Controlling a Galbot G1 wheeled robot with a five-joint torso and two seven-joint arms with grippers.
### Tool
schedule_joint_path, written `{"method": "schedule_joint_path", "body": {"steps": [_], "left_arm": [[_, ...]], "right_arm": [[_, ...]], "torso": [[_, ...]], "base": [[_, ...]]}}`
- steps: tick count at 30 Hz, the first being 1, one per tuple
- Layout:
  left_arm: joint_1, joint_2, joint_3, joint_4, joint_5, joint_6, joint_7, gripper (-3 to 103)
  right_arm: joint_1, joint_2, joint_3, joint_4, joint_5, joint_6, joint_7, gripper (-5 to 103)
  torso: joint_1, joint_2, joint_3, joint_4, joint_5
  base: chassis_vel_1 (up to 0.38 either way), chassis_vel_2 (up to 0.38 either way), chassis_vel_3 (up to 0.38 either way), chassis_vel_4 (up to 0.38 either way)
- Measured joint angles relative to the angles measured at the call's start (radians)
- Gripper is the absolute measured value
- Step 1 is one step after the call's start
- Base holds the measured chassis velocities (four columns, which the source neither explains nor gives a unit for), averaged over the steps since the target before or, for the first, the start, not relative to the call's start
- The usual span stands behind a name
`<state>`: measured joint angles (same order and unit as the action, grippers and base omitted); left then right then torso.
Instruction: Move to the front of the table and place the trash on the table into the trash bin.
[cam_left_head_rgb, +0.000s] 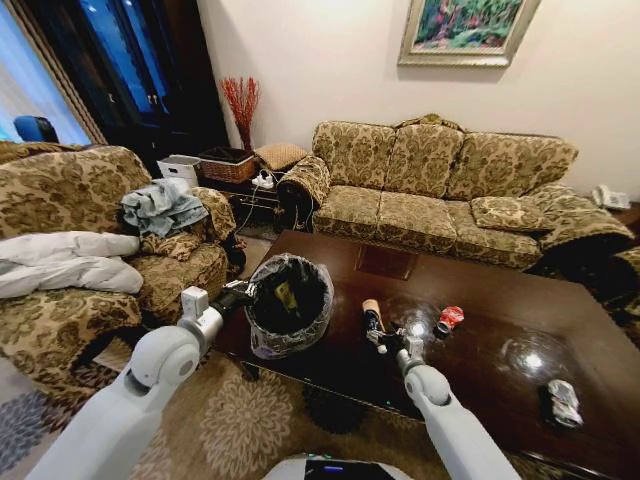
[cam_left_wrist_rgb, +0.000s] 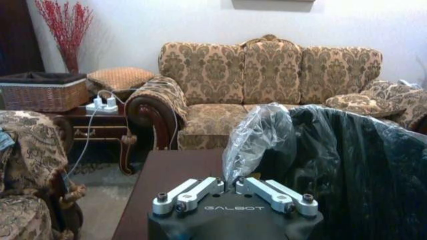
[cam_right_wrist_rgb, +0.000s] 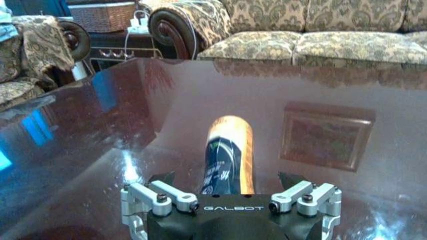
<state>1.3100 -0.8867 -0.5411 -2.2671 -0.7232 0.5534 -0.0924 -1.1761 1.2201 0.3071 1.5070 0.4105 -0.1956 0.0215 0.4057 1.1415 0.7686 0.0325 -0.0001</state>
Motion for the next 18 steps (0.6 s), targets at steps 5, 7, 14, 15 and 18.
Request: {"method": "schedule_joint_path", "body": {"steps": [5,7,14,15,18], "left_arm": [[0.007,0.002,-0.01,-0.007,0.0,-0.003,0.0,3],[0.007,0.003,-0.011,-0.008,0.0,-0.004,0.0,3],[0.005,0.005,-0.011,-0.009,0.0,-0.005,0.0,3],[0.005,0.004,-0.011,-0.01,0.0,-0.005,0.0,3],[0.006,0.005,-0.015,-0.013,-0.001,-0.007,0.0,3]], "right_arm": [[0.005,0.018,0.0,-0.029,0.001,0.0,0.001,100],[0.007,0.021,-0.001,-0.033,-0.002,0.0,0.009,101],[0.016,0.033,-0.001,-0.049,-0.005,0.0,0.024,80],[0.016,0.034,0.0,-0.052,-0.005,0.001,0.024,80],[0.016,0.041,0.004,-0.062,-0.005,0.002,0.024,69]], "torso": [[0.0,0.0,0.0,0.0,0.0002],[0.0,0.0,0.0,-0.0001,0.0001],[0.0,0.0,0.0,0.0,0.0],[0.0,0.0,0.0,0.0,0.0],[0.0,0.0,0.0,0.0,0.0]], "base": [[0.0,0.0,0.0,0.0],[0.0,0.0,0.0,0.0],[0.0,0.0,0.0,0.0],[0.0,0.0,0.0,0.0],[0.0,0.0,0.0,0.0]]}}
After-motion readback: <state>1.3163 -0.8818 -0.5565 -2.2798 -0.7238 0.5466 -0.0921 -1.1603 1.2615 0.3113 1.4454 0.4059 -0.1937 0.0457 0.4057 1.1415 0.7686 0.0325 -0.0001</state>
